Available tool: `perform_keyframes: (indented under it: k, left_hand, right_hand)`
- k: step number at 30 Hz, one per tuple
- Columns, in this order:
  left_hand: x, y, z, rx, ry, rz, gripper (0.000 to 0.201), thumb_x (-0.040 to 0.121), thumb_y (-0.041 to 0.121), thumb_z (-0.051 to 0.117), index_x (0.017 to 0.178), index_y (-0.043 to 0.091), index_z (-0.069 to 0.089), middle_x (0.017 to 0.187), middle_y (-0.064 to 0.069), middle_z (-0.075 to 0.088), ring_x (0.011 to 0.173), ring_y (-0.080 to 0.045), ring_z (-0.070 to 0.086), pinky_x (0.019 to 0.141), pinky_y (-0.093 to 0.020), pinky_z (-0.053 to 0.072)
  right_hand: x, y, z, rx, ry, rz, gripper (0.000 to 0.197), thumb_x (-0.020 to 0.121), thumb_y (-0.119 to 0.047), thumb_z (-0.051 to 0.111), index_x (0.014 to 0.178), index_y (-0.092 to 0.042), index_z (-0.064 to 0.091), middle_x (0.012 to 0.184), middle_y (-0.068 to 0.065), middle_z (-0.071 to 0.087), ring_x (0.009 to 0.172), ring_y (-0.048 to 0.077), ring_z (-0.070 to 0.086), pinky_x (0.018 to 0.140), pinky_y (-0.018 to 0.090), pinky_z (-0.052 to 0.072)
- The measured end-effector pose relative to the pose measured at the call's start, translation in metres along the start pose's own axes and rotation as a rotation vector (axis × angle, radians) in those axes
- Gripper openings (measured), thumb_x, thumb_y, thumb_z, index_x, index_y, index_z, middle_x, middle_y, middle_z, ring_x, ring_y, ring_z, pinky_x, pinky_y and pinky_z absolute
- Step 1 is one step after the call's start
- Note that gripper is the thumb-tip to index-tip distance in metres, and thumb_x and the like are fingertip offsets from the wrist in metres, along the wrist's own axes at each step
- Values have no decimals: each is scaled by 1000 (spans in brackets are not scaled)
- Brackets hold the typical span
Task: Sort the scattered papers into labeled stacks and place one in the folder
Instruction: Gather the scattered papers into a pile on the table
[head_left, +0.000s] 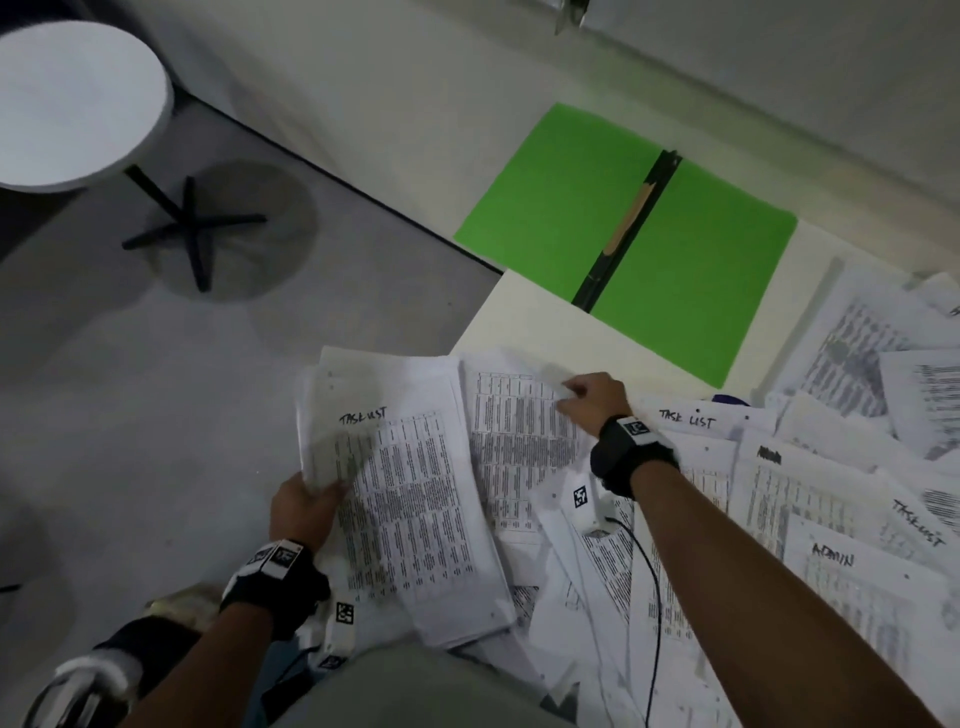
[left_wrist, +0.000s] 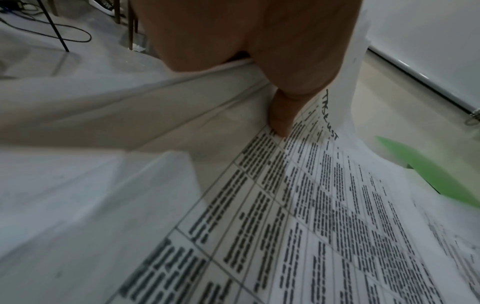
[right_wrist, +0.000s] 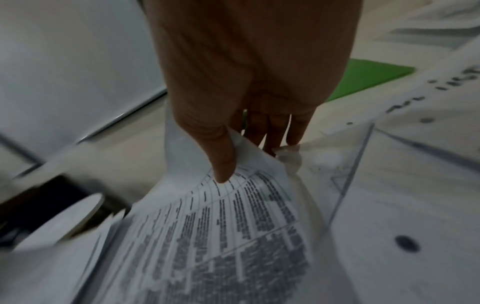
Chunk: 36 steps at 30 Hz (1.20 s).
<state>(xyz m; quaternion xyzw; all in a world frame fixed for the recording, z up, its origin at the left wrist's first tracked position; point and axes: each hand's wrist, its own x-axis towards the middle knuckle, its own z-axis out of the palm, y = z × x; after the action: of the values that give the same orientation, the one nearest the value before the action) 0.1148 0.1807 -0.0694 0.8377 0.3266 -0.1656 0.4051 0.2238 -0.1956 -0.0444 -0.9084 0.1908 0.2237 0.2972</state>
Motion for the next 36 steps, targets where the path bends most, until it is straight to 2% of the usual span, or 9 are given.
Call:
perform_keyframes:
  k: [5, 10, 13, 19, 22, 24, 27, 32, 36]
  left_hand:
    - [7, 5, -17, 28, 53, -29, 42, 82, 21, 73, 115, -3, 63, 109, -26, 67, 100, -40, 64, 87, -43, 51]
    - [12, 7, -22, 13, 13, 14, 44, 78, 25, 76, 113, -1, 65, 105, -24, 69, 97, -37, 66, 86, -45, 53]
    - [14, 14, -21, -4, -26, 60, 42, 77, 25, 77, 111, 2, 66, 102, -19, 70, 94, -32, 67, 85, -44, 54]
    - [4, 27, -19, -103, -131, 120, 41, 88, 38, 64, 109, 3, 64, 94, -15, 67, 92, -34, 67, 79, -42, 54]
    - [-5, 28, -18, -199, -173, 94, 48, 90, 49, 55, 111, 7, 64, 97, -13, 67, 98, -32, 65, 87, -40, 51]
    - [-13, 29, -17, -298, -210, 78, 53, 90, 54, 50, 119, 11, 60, 102, -6, 65, 103, -23, 61, 92, -37, 45]
    - [-22, 28, -13, -368, -235, 49, 40, 83, 43, 66, 113, 17, 61, 94, 5, 66, 96, -17, 61, 87, -32, 44]
    - [-19, 11, -5, -202, -225, 59, 36, 66, 6, 84, 98, 0, 68, 88, -14, 70, 80, -25, 67, 81, -37, 54]
    - [-13, 5, -6, -200, -171, 29, 28, 73, 1, 78, 99, -1, 67, 91, -18, 69, 81, -29, 66, 79, -43, 55]
  right_hand:
    - [-24, -21, -24, -210, 124, -224, 31, 98, -17, 48, 125, -6, 57, 109, 21, 66, 87, 30, 65, 78, 41, 54]
    - [-56, -51, -88, 358, 402, -327, 29, 101, -21, 46, 122, -4, 58, 85, -1, 61, 56, -8, 56, 49, 5, 40]
    - [-63, -64, -118, 547, 449, -382, 20, 98, -21, 53, 114, -14, 61, 80, -18, 65, 64, -13, 57, 61, 9, 45]
    - [-62, -77, -74, 438, 260, -305, 22, 97, -21, 54, 114, -10, 64, 90, -2, 65, 73, 2, 60, 66, 13, 43]
    - [-60, -78, -29, 303, 128, -277, 38, 98, -27, 52, 129, -5, 57, 118, 7, 67, 103, 16, 65, 89, 23, 48]
    - [-60, -81, -3, 183, 70, -283, 35, 99, -25, 50, 128, -5, 57, 122, 17, 65, 110, 29, 63, 85, 27, 46]
    - [-70, -84, 40, 27, -85, -242, 38, 99, -23, 48, 135, -10, 50, 126, 24, 60, 115, 38, 58, 92, 37, 47]
    - [-91, -80, 89, 163, -337, -213, 52, 97, -15, 52, 146, -15, 33, 138, 16, 53, 122, 32, 55, 98, 30, 41]
    - [-73, -52, 89, 163, -114, -149, 60, 85, -13, 66, 140, -14, 40, 139, 14, 45, 128, 32, 46, 106, 38, 39]
